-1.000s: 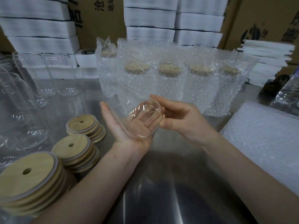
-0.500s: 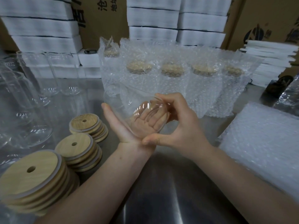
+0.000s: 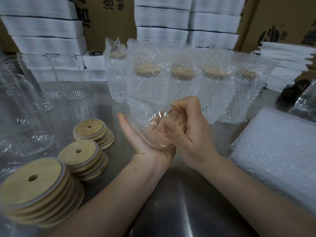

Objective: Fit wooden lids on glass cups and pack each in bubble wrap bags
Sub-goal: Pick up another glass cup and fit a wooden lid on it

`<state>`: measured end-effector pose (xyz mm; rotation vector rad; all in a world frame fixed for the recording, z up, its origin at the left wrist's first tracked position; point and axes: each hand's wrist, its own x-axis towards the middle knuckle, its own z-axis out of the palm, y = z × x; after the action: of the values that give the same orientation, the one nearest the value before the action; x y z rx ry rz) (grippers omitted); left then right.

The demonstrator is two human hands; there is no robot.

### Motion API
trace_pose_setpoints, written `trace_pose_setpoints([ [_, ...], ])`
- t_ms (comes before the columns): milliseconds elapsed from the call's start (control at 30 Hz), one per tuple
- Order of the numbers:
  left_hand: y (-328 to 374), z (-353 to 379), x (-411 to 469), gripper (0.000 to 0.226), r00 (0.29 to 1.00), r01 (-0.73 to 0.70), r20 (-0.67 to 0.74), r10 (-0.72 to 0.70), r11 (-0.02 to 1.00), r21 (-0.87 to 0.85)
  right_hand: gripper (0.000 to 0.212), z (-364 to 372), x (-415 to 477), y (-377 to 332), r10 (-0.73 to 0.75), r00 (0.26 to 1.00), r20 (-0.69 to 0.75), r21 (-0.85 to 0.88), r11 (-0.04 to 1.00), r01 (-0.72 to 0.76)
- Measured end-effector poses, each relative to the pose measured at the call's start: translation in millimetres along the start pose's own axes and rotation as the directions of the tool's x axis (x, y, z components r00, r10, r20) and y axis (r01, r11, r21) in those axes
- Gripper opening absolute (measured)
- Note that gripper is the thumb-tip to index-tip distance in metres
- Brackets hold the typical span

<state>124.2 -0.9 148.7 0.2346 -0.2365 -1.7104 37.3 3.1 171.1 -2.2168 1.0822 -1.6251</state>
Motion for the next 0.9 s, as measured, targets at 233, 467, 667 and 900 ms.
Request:
trace_pose_setpoints([
  [233, 5.9, 0.9, 2.6, 0.100, 0.995, -0.057, -0.076, 0.064, 0.995, 0.083, 0.062, 4.6, -2.7, 10.3, -0.064, 0.993, -0.101, 0.029, 0.997, 0.067],
  [467, 14.0, 5.0, 4.9, 0.095, 0.988, -0.100, -0.102, 0.120, 0.978, 0.183, 0.025, 5.3, -2.5, 17.2, 0.026, 0.982, -0.190, 0.155, 0.988, 0.004],
  [667, 24.1, 10.0, 7.2, 0.082, 0.928, -0.267, -0.078, 0.365, 0.794, 0.546, 0.027, 0.6, 3.3, 23.2, 0.281, 0.945, -0.170, 0.230, 0.943, -0.239],
  [900, 17.8, 4.7, 1.4, 0.061, 0.774, -0.477, 0.295, 0.561, 0.210, 0.853, 0.021, -7.4, 7.8, 11.2, 0.267, 0.887, -0.376, 0.211, 0.957, -0.198],
])
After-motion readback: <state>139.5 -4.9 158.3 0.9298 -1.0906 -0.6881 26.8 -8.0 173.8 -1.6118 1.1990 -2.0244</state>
